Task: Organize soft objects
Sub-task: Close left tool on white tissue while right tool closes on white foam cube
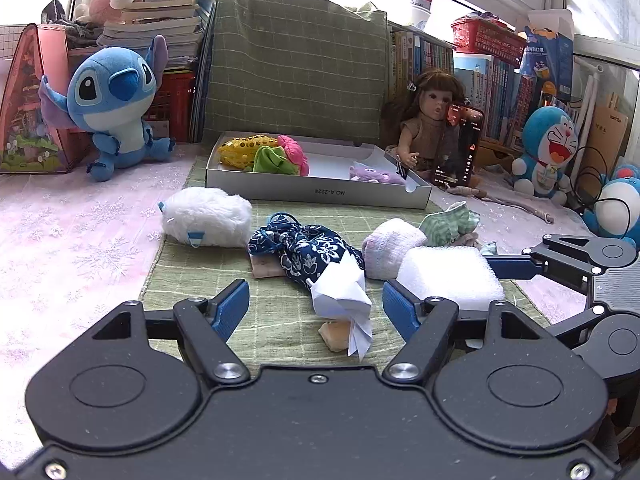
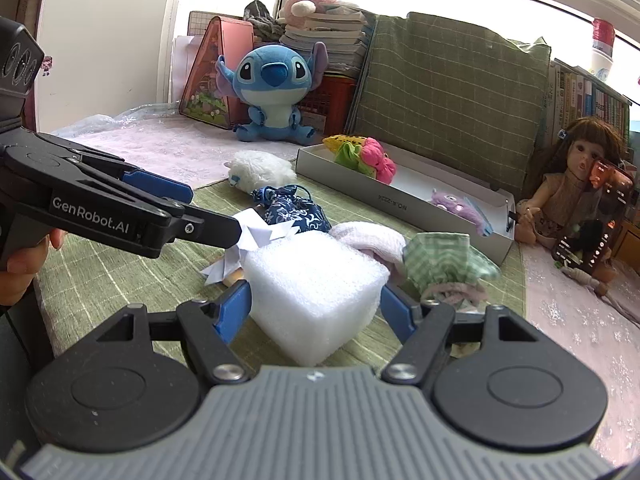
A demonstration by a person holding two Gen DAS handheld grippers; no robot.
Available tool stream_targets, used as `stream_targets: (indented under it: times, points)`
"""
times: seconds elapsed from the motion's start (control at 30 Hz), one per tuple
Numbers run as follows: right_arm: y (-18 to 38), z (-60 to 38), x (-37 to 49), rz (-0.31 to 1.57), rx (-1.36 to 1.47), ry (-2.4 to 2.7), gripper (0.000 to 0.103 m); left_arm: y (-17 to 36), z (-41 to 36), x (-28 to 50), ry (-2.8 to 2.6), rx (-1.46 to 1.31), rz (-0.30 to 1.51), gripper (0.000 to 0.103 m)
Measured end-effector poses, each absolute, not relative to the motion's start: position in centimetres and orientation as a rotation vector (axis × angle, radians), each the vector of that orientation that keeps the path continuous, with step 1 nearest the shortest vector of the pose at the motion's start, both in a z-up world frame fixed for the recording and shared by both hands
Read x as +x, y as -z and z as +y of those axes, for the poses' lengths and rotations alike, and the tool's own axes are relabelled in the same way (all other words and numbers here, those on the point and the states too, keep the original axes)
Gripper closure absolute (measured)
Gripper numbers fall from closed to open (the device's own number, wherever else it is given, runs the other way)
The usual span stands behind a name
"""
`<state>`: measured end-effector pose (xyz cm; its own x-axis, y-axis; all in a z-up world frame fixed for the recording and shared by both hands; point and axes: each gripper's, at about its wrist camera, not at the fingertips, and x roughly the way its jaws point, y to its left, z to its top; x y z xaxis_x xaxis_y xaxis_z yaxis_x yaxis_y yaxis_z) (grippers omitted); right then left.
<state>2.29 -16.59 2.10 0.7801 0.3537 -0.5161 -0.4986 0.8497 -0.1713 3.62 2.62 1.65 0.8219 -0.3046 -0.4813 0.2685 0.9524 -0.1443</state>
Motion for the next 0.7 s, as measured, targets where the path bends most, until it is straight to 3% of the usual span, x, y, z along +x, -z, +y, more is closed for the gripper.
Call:
stream_targets:
  times: [0.27,0.57,0.7]
  points:
    - [-2.5,-18.7,1.1,0.487,-0.288,-0.41,0.025,-1.4,1.1,3.7,0.344,-0.06,0.533,0.032]
    - [-2.4,-19.8,0.8,0.489,-0.26,-0.369,0.025,-0.6,-0.9,4.7,0.267,0.003,0.537,0.046]
    - [-2.6,-20.1,0.8,0.482,-0.237,-0.352,0.025,-0.5,-1.1,5.1,0.262,0.003,0.56,0.068]
